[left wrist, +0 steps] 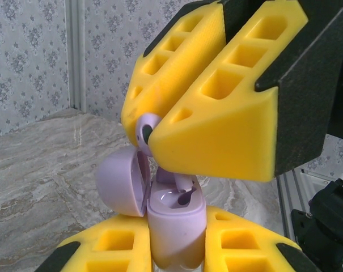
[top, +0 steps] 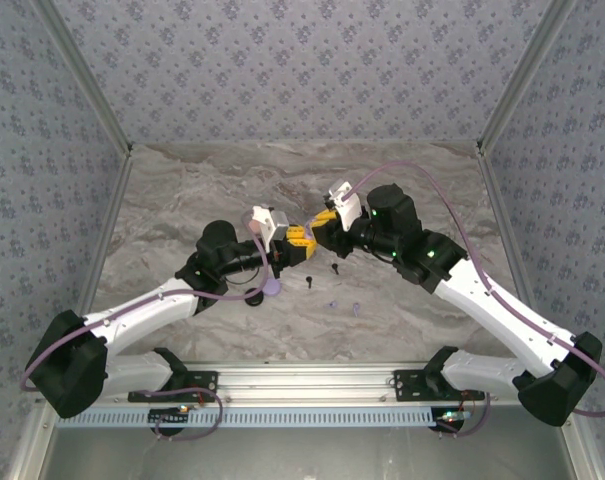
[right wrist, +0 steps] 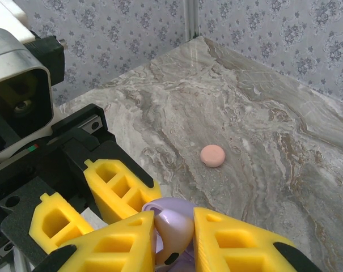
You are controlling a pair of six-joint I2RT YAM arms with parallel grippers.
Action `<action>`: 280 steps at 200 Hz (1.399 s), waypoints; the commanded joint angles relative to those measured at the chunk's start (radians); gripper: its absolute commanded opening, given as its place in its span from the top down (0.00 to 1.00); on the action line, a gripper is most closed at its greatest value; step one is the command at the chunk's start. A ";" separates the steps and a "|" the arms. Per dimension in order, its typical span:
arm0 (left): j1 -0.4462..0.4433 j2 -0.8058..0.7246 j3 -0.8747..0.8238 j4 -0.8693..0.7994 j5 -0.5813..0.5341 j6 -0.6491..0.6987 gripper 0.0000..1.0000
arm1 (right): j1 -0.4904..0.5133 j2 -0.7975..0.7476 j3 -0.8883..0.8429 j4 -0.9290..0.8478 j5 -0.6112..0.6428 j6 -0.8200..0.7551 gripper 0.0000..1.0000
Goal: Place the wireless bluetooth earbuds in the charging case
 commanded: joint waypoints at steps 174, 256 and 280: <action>-0.003 -0.005 0.022 0.075 0.005 -0.024 1.00 | 0.007 0.031 -0.005 -0.045 -0.022 -0.039 0.73; -0.002 0.002 0.021 0.081 0.005 -0.024 1.00 | -0.003 0.034 0.027 -0.038 -0.057 -0.018 0.71; -0.001 0.006 0.021 0.087 0.007 -0.027 1.00 | -0.011 0.034 0.032 -0.036 -0.065 -0.010 0.71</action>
